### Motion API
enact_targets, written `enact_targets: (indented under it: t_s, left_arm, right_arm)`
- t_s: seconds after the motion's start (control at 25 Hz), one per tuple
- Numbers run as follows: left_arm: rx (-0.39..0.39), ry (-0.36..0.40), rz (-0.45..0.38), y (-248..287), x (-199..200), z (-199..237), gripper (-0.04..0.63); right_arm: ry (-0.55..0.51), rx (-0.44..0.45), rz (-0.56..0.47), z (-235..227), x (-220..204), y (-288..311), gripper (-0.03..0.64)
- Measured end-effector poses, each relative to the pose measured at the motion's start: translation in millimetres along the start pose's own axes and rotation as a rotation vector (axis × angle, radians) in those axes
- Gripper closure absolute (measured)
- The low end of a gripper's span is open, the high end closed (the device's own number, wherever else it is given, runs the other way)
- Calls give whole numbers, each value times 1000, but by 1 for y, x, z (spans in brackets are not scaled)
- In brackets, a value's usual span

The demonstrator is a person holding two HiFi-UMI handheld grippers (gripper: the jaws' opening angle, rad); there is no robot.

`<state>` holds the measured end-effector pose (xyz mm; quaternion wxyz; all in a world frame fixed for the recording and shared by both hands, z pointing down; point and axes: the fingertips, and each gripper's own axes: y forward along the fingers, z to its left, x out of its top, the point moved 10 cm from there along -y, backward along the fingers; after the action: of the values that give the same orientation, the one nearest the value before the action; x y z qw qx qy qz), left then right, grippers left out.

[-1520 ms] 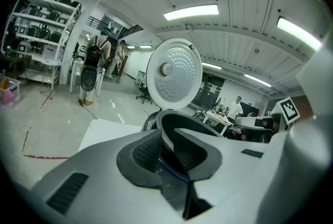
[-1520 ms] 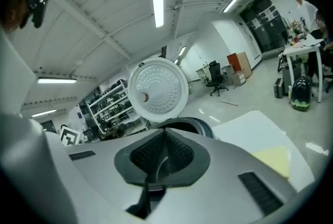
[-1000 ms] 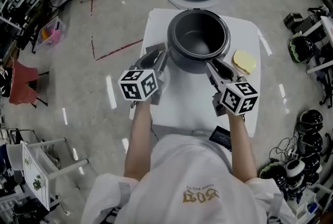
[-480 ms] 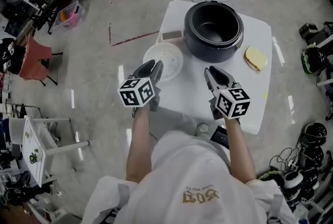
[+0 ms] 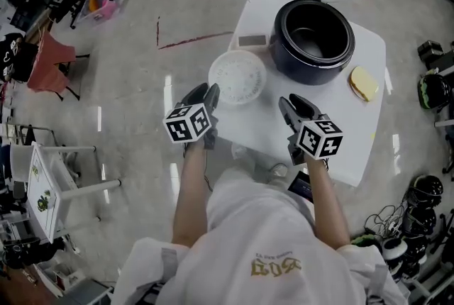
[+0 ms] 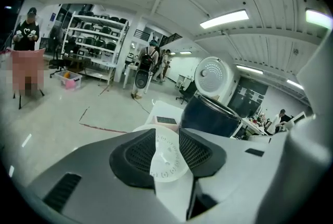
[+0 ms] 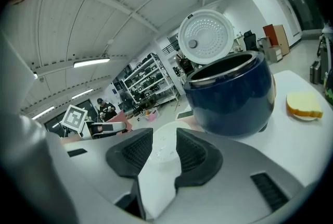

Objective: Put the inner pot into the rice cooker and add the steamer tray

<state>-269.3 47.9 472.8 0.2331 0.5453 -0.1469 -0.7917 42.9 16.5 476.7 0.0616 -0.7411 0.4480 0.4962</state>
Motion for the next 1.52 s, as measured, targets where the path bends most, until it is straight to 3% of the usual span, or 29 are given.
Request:
enact_targets:
  t_s: [0.52,0.76,1.12,1.36,1.52]
  left_arm:
    - [-66,10,194,86,-2,100,439]
    - [-109,1,296,120,-12,129,426]
    - [-194,-24,392,157,-21,142,422]
    - [-230,-41,409,165,-23,143,427]
    - [-272,-67,412,169,-25,141,493]
  right_arm:
    - [108,-170,146,-12,-34,101,474]
    - [214,-243,194,-23,-54,131,466]
    - [312,-316,225,-37,-68,161,471]
    - [334,-352,240,-38,-72,168,504]
    - [354,-340,229,-40,-73,170,534]
